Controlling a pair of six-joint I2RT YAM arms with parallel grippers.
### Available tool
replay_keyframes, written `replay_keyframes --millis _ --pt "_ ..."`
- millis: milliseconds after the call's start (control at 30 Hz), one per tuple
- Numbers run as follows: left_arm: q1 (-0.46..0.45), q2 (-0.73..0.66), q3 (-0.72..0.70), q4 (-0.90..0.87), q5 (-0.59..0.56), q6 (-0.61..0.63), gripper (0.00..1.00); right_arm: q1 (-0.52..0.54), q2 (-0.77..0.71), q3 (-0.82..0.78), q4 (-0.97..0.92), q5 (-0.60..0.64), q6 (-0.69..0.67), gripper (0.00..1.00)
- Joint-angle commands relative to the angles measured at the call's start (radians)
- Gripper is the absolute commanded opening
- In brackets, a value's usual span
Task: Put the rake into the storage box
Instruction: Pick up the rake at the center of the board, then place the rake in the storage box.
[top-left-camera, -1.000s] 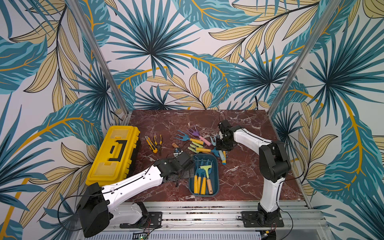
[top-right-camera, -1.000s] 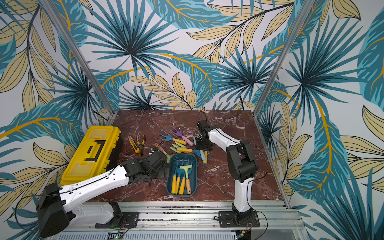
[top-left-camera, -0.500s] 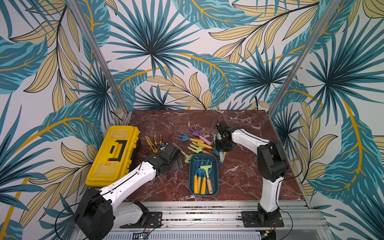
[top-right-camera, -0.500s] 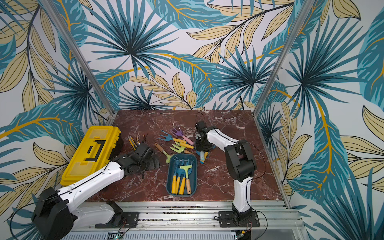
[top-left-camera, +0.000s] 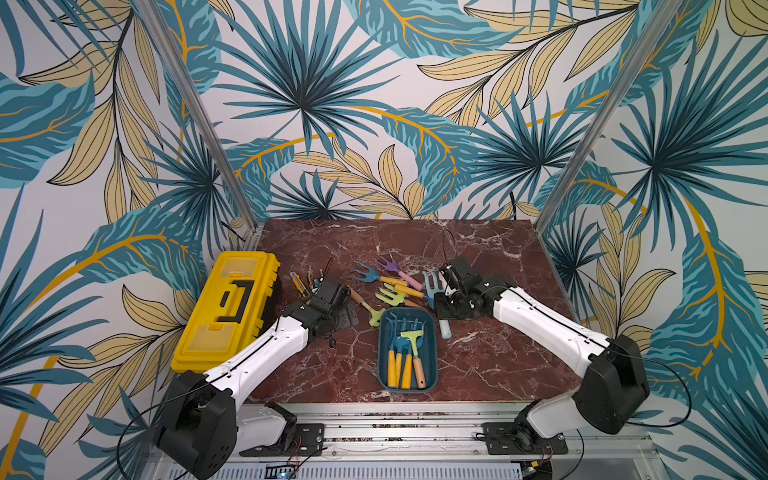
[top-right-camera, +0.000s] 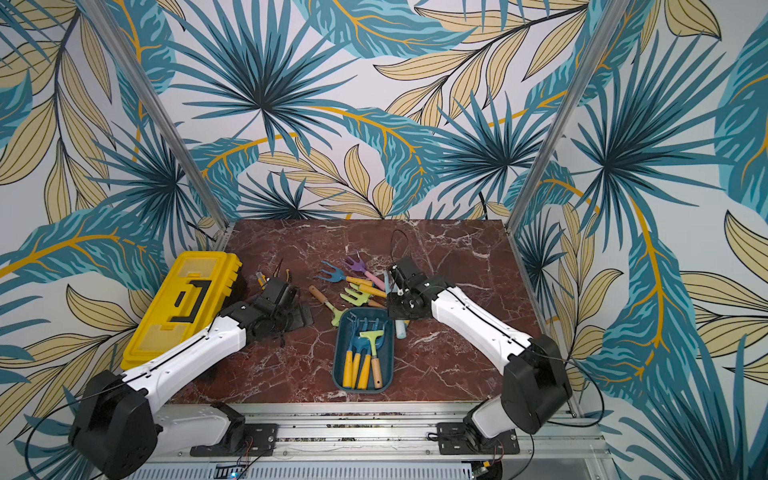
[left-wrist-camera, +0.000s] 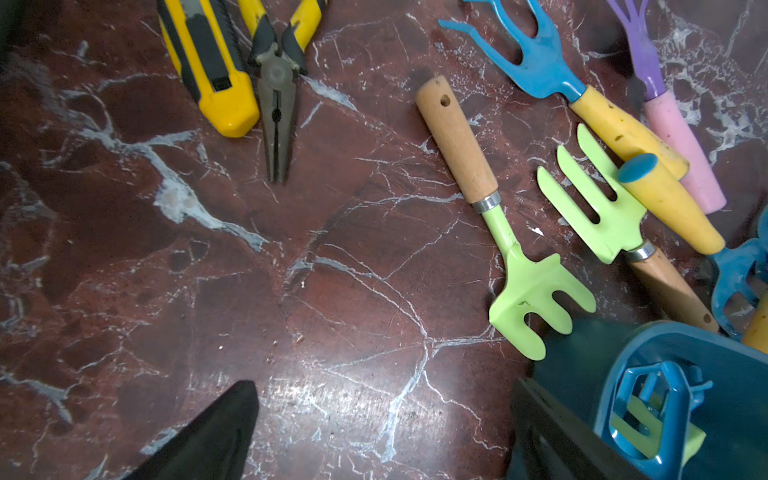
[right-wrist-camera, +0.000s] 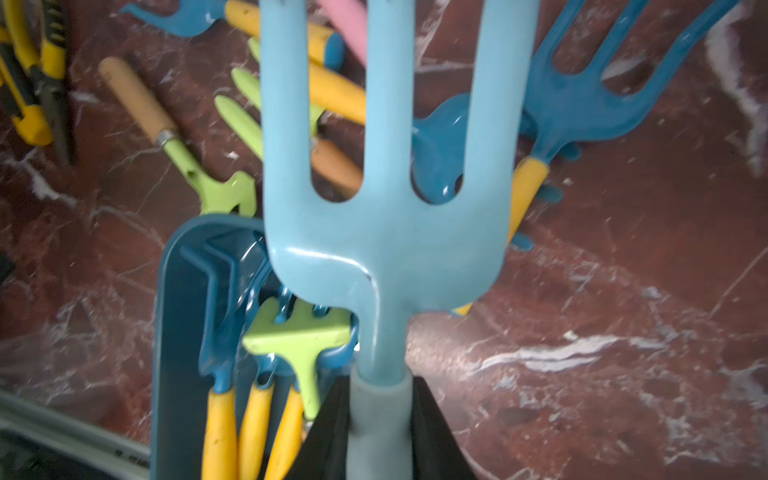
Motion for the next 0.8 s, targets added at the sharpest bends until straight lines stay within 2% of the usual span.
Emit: replay_keyframes --millis 0,233,767 --pt "0.015 0.002 -0.036 0.04 0.017 0.015 1.0 0.06 -0.079 -0.094 0.047 -0.062 0.135 0.18" --pt "0.03 0.001 -0.06 0.069 0.026 0.021 1.0 0.177 -0.138 -0.212 0.159 -0.082 0.299 0.18" --pt "0.066 -0.004 -0.073 0.077 0.035 0.033 1.0 0.344 -0.051 -0.24 0.21 0.034 0.466 0.18"
